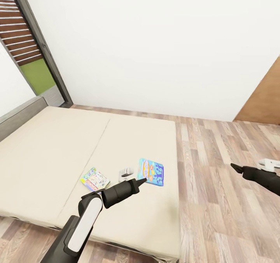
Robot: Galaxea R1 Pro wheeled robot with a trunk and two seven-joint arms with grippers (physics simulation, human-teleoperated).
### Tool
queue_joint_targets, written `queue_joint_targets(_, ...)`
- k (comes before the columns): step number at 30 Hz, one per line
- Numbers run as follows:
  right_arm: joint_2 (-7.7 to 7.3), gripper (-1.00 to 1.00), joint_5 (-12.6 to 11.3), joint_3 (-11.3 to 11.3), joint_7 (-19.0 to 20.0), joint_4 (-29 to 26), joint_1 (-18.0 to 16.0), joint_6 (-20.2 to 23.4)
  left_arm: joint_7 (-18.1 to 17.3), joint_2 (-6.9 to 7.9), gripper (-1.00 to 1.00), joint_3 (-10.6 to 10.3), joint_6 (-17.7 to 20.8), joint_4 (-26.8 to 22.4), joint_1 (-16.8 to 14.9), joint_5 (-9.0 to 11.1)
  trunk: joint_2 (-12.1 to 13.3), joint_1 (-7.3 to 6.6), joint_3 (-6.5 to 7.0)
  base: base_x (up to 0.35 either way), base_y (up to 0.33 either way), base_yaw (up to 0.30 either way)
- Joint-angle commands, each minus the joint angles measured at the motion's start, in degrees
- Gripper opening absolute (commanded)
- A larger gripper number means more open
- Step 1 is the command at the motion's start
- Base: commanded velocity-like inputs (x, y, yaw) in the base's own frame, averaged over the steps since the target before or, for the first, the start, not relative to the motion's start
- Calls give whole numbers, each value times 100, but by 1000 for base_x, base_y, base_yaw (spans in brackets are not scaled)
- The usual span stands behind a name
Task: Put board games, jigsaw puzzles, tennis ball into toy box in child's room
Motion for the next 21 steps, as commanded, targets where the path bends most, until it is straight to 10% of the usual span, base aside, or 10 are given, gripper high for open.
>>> queue_joint_targets(1, 0, 100, -35, -6, 1, -3, -5, 40, -8, -3, -100, 6, 32, -3, -3, 26, 36, -21, 19, 0, 0, -232)
queue_joint_targets(21, 0, 100, -35, -5, 1, -3, -3, 32, -17, -3, -100, 8, 32, -3, -3, 26, 839, -461, 529, 0, 0, -186)
